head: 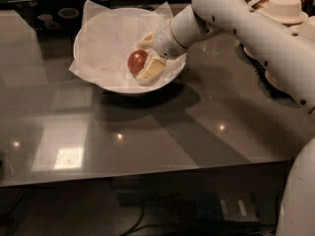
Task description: Pick apple from white bowl
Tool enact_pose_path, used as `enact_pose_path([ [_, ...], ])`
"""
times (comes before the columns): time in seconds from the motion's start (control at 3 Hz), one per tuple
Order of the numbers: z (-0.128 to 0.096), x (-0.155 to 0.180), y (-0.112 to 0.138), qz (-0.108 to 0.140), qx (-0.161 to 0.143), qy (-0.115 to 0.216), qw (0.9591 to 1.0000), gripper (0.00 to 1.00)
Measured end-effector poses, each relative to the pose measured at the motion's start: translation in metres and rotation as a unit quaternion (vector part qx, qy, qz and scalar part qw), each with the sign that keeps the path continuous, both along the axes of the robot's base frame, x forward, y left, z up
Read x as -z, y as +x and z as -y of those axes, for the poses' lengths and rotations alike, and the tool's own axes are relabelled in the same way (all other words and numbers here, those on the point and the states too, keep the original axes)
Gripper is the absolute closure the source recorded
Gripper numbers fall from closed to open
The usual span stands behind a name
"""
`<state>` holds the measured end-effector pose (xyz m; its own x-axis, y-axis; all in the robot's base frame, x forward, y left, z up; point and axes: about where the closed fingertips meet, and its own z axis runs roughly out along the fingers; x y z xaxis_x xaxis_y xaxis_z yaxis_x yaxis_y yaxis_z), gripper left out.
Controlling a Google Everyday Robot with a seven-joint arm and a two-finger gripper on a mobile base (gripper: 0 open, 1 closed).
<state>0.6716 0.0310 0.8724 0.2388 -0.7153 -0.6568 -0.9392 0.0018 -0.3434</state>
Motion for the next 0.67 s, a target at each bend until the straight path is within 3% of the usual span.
enact_pose_path([
  [0.67, -0.0027, 0.0111, 0.0011, -0.014, -0.001, 0.001, 0.9999, 0.33],
])
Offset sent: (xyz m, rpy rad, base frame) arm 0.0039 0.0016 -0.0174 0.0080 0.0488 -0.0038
